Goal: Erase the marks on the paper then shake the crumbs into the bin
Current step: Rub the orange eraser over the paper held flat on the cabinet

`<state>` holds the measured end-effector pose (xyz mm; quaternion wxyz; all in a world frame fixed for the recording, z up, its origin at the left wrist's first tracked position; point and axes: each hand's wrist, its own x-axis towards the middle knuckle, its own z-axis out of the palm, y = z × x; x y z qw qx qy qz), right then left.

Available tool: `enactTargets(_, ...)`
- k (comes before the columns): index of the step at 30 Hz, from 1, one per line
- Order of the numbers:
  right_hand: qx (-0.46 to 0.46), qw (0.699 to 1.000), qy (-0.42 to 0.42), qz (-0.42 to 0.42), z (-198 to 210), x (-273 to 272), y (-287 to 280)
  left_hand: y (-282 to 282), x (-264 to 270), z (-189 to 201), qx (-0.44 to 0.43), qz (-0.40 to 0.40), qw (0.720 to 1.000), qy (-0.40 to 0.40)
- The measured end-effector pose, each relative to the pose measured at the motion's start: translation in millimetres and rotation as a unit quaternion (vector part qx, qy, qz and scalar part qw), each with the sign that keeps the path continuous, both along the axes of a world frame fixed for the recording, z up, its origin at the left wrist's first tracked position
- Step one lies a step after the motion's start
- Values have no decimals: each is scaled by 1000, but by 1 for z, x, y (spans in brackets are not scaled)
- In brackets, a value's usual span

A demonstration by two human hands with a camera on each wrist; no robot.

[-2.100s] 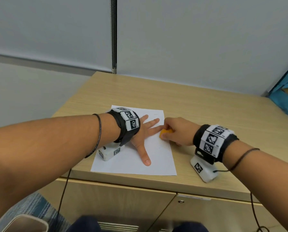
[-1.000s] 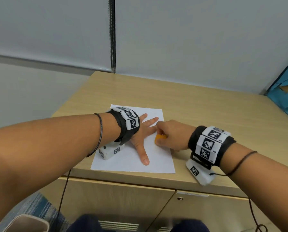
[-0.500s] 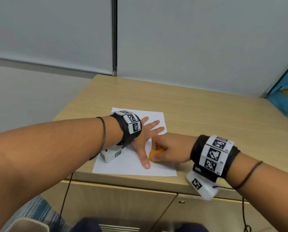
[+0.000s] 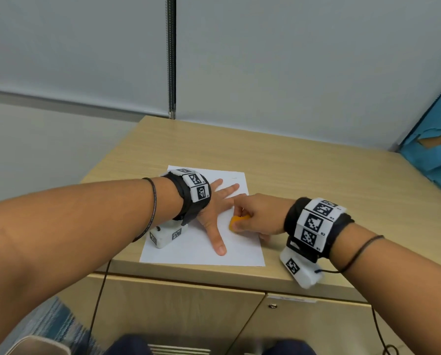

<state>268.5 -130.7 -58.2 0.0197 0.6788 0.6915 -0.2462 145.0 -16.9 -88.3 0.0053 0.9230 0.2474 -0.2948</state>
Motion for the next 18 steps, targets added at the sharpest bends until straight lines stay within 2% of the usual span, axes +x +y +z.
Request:
enactTargets(4, 24, 995, -92, -3, 2, 5, 0, -2, -12, 22, -10, -2, 999, 36)
enactTargets(7, 13, 994, -108, -27, 3, 14, 0, -2, -23, 35, 2, 6, 998, 65)
enactTargets(13, 31, 996, -17, -77, -1, 27, -1, -12, -34, 30, 20, 67, 996, 60)
enactTargets(18, 16, 991, 42, -125, -3, 40, -3, -30, -24, 35, 46, 67, 994, 79)
